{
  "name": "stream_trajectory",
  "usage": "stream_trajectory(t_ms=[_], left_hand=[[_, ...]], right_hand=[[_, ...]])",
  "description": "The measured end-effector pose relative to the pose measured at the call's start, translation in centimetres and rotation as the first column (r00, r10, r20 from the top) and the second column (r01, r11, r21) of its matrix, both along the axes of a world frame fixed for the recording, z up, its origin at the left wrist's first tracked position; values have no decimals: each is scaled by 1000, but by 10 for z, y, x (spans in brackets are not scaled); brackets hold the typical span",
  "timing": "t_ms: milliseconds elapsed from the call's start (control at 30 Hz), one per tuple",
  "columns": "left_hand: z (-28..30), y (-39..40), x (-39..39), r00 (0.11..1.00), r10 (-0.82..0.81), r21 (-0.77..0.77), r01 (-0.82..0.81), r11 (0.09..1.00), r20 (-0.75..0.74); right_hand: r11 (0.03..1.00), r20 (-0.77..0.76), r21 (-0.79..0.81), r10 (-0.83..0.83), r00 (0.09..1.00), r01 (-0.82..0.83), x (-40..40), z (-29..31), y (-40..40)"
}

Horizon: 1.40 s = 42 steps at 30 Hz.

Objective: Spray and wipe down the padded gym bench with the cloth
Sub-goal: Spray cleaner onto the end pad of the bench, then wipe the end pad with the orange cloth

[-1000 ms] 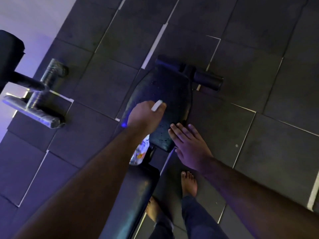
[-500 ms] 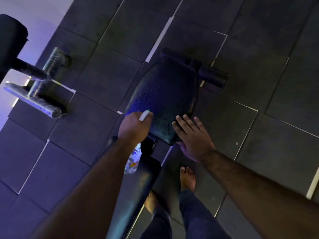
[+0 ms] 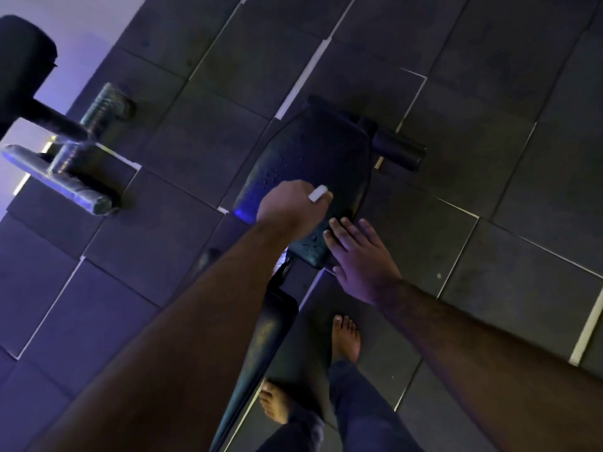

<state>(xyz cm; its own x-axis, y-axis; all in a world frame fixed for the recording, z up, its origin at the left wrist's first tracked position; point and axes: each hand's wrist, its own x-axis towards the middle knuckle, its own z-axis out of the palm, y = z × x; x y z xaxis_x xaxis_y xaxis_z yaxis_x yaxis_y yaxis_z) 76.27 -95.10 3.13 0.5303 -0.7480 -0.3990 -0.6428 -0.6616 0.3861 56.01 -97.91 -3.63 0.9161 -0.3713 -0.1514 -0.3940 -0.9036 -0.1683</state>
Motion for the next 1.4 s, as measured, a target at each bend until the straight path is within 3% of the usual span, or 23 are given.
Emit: stream_trajectory(t_ms=[133,267,433,600,733,967,1100,1233,1333,1400], left_hand=[[8,70,12,950,301,-213,-313,926,-87],[14,187,17,780,558,-455,-622,638,-284],[20,371,12,563,789,-711,-658,249,-245],[17,546,-27,329,925,-761,-644,73,-190],[-3,639,-57,139,961,-747,-658,-93,-241],[-27,699,-91,66,886,-675,-674,-299,-459],[-34,713,-106,-9,881,-507,-815,-280,-472],[-33,723,-116,-4,941,-273,-957,-102,-339],[-38,729,-123,64,971,19,-997,70,-229],[-41,732,-126,198,977,295,-931,213,-82]], right_hand=[[999,11,15,28,1000,-28,8,7,27],[975,51,84,201,978,-204,34,11,89],[892,54,186,409,911,-412,80,17,214],[785,34,265,572,819,-559,119,19,340],[750,-48,258,639,767,-609,138,13,419],[823,-207,259,559,803,-506,143,5,486],[857,-252,313,490,834,-409,144,7,502],[848,-318,399,485,815,-349,148,10,506],[841,-404,528,375,834,-123,146,12,498],[758,-493,639,271,827,132,140,16,490]])
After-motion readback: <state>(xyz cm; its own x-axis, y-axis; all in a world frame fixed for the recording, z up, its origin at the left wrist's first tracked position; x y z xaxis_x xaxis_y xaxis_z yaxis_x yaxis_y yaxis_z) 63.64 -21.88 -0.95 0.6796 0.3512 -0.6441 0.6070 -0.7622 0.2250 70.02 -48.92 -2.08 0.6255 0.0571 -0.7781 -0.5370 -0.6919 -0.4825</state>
